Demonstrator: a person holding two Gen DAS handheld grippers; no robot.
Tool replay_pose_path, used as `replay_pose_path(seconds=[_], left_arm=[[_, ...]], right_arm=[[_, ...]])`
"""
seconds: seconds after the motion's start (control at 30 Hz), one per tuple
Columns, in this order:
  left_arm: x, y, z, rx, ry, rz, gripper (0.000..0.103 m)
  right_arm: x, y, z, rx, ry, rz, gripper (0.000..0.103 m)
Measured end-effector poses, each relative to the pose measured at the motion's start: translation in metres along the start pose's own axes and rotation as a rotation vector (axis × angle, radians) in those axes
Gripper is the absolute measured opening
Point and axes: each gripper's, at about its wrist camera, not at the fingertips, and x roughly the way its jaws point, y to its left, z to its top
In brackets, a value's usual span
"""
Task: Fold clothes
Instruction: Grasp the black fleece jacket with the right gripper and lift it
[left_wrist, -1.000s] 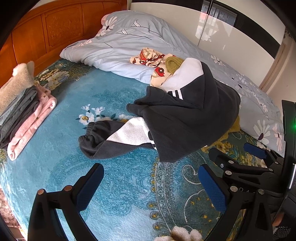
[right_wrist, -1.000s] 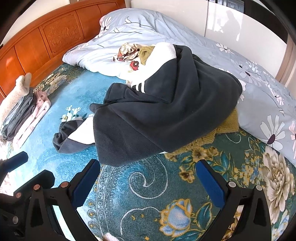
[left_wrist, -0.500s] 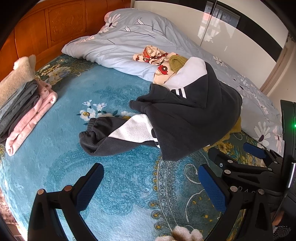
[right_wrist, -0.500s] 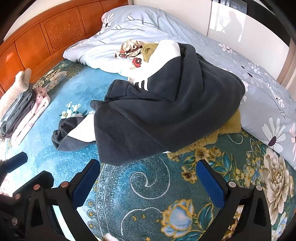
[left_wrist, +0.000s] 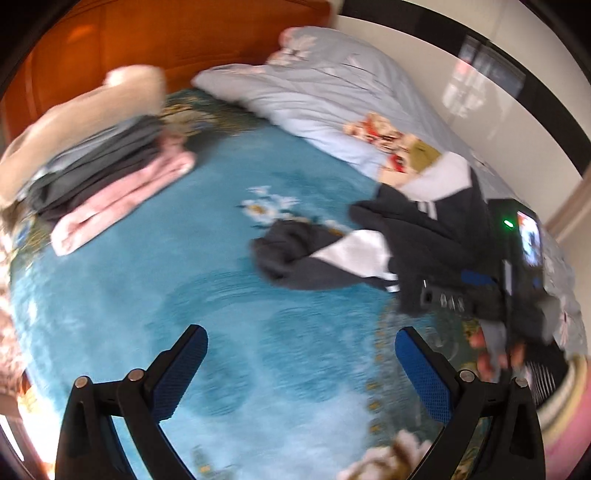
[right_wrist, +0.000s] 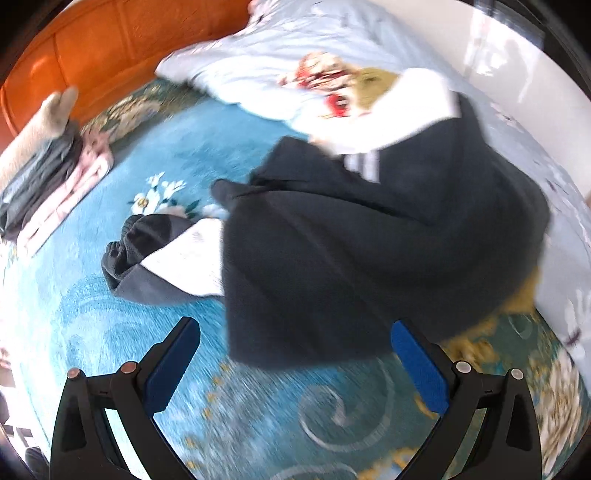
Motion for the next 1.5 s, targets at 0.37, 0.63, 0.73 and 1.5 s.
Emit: replay_pose_path(seconds=[0.37,0.63,0.73,1.5], left_arm=[[-0.044,0.061,-0.017,-0.036,-0.066,0.105,0.103],[-0.062,0.099,-0.021,-0.117,-0.096,0.163,0.103],[-0.068,0.110,-0.020,-0.156,-0.108,0.159,0.103],[-0.102,0.050,0.000,0.015,-0.162,-0.096,0.103]], right_arm=[[0.071,0.046,0.076,-0.026,0.038,-0.059,0.087],[0.100,0.046,0.076,-0.046,0.138,-0.281,0.060],[0.090,0.042,0.071,-0.095,0.115,-0.392,0.036],[-0.191,-0.071,0.060,-0.119,-0.410,-0.884,0.011]])
